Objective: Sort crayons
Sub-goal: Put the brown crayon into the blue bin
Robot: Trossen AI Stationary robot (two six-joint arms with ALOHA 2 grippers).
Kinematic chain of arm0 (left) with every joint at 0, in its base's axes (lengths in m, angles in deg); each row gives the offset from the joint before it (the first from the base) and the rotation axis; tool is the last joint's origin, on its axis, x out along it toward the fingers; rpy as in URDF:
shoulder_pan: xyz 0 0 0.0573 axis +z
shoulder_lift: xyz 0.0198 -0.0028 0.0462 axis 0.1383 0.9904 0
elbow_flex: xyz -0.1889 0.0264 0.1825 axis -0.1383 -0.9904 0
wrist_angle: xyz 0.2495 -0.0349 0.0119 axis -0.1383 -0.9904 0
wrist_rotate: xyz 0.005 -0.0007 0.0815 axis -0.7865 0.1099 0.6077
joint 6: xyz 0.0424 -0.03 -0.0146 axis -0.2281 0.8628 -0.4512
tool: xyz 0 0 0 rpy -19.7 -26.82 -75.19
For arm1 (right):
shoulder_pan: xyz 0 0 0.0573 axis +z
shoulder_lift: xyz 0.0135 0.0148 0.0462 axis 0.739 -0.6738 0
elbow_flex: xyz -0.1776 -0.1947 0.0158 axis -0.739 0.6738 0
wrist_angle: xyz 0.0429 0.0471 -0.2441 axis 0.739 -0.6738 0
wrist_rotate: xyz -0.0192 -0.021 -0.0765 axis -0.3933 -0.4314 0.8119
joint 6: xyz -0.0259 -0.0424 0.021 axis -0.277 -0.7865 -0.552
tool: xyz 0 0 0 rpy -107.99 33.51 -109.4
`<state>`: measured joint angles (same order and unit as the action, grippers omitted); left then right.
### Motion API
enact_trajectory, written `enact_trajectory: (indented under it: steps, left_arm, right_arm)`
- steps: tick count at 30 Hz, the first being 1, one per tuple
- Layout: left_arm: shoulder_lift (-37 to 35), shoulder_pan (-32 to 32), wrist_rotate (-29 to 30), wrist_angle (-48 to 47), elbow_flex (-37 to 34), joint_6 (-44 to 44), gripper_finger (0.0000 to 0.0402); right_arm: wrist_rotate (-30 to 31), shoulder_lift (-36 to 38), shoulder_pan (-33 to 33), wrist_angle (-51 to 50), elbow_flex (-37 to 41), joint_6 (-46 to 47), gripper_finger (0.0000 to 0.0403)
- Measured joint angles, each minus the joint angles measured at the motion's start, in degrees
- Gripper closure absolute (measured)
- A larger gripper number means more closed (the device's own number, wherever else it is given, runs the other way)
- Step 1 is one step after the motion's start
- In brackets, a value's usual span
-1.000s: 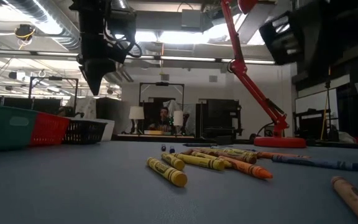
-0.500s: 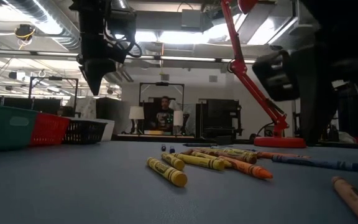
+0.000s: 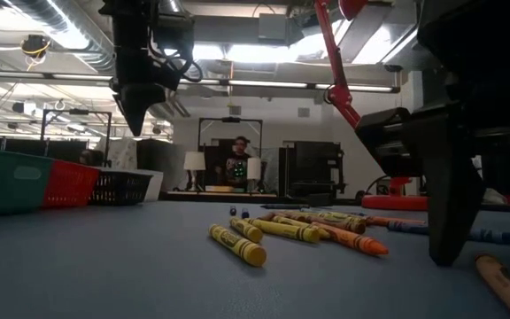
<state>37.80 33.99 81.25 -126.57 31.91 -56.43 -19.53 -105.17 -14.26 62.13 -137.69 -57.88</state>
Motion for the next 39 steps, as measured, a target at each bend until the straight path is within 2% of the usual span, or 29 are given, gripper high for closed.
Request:
enact_trajectory:
  steps: [4,13,19,25,30,39]
  left_arm:
    - [0.0,0.0,0.0,0.1,0.0,0.0,0.0311]
    - [0.0,-0.1,-0.1,1.7,0.0,0.3,0.0311]
    - [0.0,-2.3,-0.6,5.2,0.0,1.0,0.0311]
    - [0.0,-6.4,-0.7,5.5,0.0,-3.3,0.0311]
    - [-1.3,-10.9,-0.7,4.9,0.0,-3.0,0.0311]
    - [-9.4,-20.4,-0.8,4.7,0.0,3.0,0.0311]
  right_arm:
    - [0.0,0.0,0.0,0.3,0.0,0.0,0.0274]
    - [0.0,-0.2,0.0,0.6,0.0,0.0,0.0355]
    - [0.0,-0.2,0.0,1.0,0.1,0.0,0.0387]
    - [0.6,1.1,0.0,0.8,0.3,0.0,0.0384]
    - [5.5,3.7,-0.1,-0.5,0.5,-3.7,0.0379]
    - [11.6,6.4,-1.7,0.2,0.3,-11.7,0.0378]
